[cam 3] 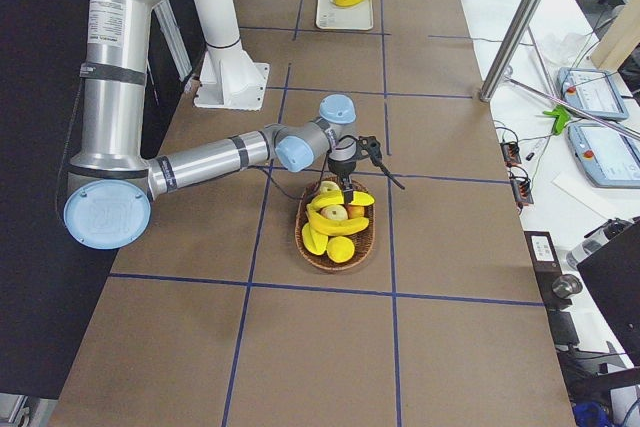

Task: Transfer all bananas from basket to plate

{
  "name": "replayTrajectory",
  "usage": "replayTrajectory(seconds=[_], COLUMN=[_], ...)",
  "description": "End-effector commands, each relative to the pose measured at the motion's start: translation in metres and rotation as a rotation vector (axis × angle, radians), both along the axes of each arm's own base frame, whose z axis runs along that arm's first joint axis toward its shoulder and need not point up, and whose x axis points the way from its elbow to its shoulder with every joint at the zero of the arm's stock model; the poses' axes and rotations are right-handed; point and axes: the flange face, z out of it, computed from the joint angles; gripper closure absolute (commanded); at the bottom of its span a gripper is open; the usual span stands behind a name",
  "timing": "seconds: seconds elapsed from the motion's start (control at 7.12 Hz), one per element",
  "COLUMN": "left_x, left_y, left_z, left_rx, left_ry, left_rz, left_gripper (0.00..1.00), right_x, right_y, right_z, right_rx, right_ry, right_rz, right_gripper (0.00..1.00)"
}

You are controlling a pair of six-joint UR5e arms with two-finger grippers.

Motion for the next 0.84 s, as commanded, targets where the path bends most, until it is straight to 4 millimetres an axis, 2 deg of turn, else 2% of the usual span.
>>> replayTrajectory(seconds=[0.0, 0.14, 0.28, 0.56, 0.7], left_x=[0.003, 0.003, 0.013, 0.015, 0.014], left_y=[0.001, 0.001, 0.004, 0.004, 0.004], left_z=[-0.001, 0.0, 0.0, 0.0, 0.001], left_rx=[0.003, 0.002, 0.003, 0.003, 0.002], left_ry=[0.001, 0.0, -0.003, -0.004, -0.004], left_rz=[0.006, 0.006, 0.023, 0.026, 0.023], left_gripper=[0.0, 0.0, 0.0, 0.0, 0.0], right_x=[-0.016, -0.017, -0.018, -0.014, -0.009], right_y=[0.019, 0.025, 0.03, 0.035, 0.04], right_z=[0.01, 0.017, 0.022, 0.018, 0.02], right_rx=[0.006, 0.003, 0.002, 0.007, 0.013], right_ry=[0.056, 0.074, 0.088, 0.087, 0.099], right_rz=[-0.015, -0.02, -0.027, -0.028, -0.027], right_gripper=[0.17, 0.22, 0.27, 0.34, 0.46])
